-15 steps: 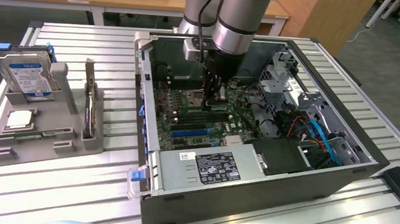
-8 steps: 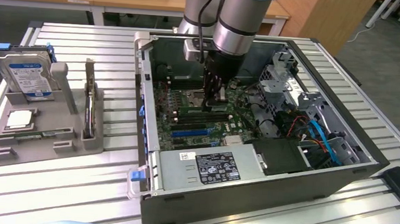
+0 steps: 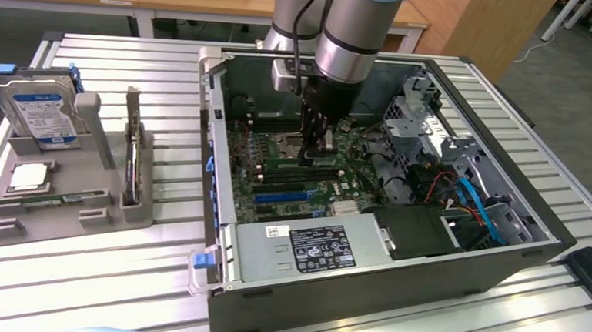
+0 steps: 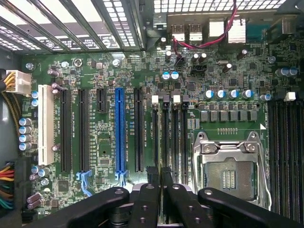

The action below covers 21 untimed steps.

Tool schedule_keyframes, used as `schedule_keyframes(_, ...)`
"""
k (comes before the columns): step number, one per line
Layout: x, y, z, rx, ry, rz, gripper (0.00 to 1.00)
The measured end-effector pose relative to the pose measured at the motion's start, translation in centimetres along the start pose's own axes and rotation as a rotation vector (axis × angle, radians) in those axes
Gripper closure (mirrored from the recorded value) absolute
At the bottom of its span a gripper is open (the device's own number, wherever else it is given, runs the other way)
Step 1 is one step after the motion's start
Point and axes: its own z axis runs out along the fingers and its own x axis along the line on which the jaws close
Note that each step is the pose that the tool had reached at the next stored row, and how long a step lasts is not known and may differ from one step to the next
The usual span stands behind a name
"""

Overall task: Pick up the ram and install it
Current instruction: 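Insert the ram into the slot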

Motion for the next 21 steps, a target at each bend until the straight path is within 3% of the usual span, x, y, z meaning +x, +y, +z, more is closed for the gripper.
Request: schedule_keyframes(21,0.02,-0.13,0.51,0.0002,0.0000,0.000,0.87)
